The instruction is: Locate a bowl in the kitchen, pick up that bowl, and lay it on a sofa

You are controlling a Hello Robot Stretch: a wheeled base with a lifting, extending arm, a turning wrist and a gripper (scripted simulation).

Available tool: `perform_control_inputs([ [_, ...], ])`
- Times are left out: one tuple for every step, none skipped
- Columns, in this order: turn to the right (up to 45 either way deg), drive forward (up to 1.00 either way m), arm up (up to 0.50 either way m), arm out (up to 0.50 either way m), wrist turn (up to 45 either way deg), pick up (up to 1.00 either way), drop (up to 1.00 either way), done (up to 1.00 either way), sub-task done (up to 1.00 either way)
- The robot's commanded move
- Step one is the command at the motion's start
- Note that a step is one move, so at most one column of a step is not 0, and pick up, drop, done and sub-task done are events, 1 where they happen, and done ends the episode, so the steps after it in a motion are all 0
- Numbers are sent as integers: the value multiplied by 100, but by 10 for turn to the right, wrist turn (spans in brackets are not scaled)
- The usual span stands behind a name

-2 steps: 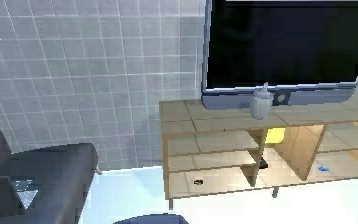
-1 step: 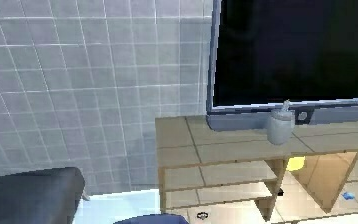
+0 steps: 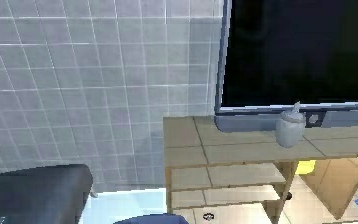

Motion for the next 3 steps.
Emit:
perform_control_inputs([
  [-90,0,0,0,0,0,0,0,0],
  [270,0,0,0,0,0,0,0,0],
  [-450,0,0,0,0,0,0,0,0],
])
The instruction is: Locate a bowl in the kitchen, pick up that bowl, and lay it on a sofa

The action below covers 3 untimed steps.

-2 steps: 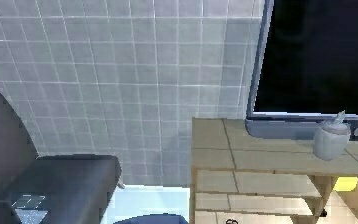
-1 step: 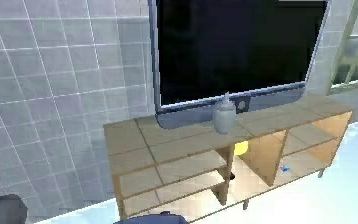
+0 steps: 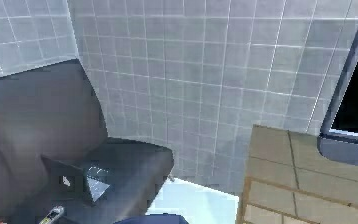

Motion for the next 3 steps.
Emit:
perform_control_inputs([
  [-450,0,0,0,0,0,0,0,0],
  [-390,0,0,0,0,0,0,0,0],
  [0,35,0,0,0,0,0,0,0],
])
